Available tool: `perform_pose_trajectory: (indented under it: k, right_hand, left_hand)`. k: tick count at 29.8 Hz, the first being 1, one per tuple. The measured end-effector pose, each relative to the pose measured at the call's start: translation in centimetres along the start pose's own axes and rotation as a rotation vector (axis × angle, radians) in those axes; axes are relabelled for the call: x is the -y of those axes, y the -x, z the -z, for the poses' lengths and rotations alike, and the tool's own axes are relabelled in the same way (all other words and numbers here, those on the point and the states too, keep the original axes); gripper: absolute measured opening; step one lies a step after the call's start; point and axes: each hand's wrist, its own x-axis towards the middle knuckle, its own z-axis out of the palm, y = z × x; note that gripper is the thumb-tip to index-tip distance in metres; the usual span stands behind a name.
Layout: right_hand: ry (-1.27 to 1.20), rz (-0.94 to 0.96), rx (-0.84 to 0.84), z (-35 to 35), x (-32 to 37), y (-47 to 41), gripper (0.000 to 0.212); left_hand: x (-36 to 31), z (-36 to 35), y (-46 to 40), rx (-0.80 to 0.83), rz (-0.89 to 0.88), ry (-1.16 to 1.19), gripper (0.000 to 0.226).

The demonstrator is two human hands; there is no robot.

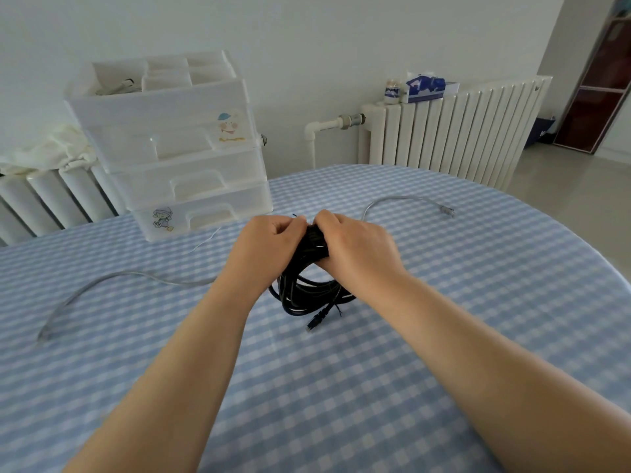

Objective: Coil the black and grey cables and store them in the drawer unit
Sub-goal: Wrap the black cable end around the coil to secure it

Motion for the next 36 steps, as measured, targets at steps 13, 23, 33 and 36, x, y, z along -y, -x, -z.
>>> perform_pose_trajectory:
  k: [13,23,33,36]
  right_hand:
    - [-0.015,0.285,-0.176,1.1,-1.2,0.2,0.018]
    - [-0.013,0.198,0.088,2.1,-0.9,0.1,0.027]
    - [0.229,0.235,0.338,5.5,1.1,0.9,0.057]
    - [0.207,0.227,0.449,6.1,1.3,0.1,0.056]
  left_hand:
    - [0.6,3.5,-0.6,0.456,0.228,0.372,0.035]
    - [1.5,2.2,-1.0,0.404,0.268,0.455,0.016]
    - [0.7,1.5,-0.6,0.362,0.159,0.329,0.011]
    - [0.5,1.3,-0.4,0.333,0.133,0.281,0.007]
